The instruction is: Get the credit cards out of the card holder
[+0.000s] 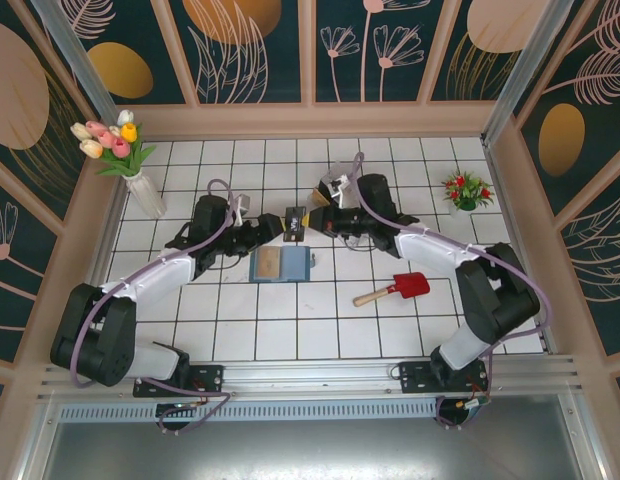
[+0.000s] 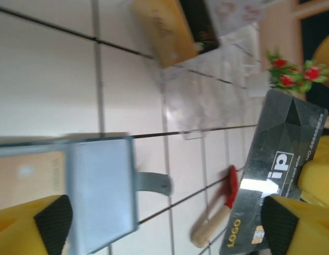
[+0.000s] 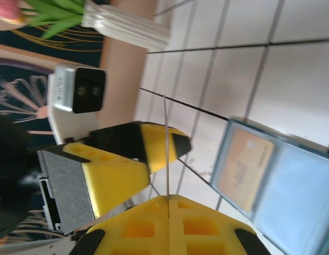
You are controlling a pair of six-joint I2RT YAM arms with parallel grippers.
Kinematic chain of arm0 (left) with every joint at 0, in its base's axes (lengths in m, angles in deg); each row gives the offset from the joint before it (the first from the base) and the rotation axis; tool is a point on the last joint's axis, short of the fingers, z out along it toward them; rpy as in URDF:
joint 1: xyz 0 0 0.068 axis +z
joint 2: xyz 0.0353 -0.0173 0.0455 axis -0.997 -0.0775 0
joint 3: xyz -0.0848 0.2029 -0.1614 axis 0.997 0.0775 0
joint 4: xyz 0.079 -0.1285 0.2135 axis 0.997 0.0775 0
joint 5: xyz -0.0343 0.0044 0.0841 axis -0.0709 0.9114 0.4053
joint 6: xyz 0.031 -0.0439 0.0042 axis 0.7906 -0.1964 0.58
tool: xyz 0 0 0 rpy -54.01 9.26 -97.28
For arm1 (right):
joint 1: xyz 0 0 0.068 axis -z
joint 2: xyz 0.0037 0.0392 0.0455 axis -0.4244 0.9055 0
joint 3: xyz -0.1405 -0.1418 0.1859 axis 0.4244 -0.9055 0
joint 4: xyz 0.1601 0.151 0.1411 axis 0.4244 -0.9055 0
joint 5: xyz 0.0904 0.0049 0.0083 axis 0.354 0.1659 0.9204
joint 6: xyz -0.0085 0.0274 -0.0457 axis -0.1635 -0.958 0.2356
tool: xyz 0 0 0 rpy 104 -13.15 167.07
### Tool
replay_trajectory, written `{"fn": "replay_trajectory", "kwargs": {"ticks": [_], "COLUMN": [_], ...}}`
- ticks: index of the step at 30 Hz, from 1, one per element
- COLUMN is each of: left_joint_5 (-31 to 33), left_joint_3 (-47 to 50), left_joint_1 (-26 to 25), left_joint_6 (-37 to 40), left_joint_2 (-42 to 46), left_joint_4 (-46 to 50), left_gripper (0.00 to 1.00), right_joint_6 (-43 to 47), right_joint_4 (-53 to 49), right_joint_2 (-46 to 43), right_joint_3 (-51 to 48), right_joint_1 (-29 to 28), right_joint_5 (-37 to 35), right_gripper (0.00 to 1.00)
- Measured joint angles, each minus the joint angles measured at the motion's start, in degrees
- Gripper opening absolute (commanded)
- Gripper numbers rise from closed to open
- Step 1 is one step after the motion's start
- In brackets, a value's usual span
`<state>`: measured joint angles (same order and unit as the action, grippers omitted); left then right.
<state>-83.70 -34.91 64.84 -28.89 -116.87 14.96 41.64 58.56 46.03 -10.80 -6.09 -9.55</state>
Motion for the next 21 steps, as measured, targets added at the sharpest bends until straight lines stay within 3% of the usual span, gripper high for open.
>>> {"fn": "replay_trajectory", "kwargs": {"ticks": [3,6,10,18,21], "left_joint_5": [-3.65,-7.15,-11.47,-16.55,-17.64], "left_joint_3": [-1.18,-2.58,-3.41,-3.5,-3.48], "left_joint_1": [0.0,0.0,0.0,0.04,0.04], "left_joint_6": [-1.99,-4.42,-8.87,-15.67,-18.36], "left_joint_2": [0.0,-0.04,-0.59,-2.25,-2.62], "left_joint_4": [-3.21,-7.3,-14.78,-25.55,-29.29], "left_gripper": [0.99,0.93,0.67,0.31,0.1], "right_joint_6": [-0.26,-0.87,-3.28,-7.91,-9.75], "right_joint_4": [2.86,5.51,9.51,16.48,18.8], "right_joint_2": [-1.29,-1.44,-1.44,-1.4,-1.31], "right_joint_3": [0.0,0.0,-0.02,-0.02,-0.35], "right_joint_1": [1.68,3.06,4.26,4.76,4.76], "right_joint_5": [3.54,7.17,12.04,18.12,18.32], "right_gripper": [0.0,0.0,0.0,0.0,0.01]}}
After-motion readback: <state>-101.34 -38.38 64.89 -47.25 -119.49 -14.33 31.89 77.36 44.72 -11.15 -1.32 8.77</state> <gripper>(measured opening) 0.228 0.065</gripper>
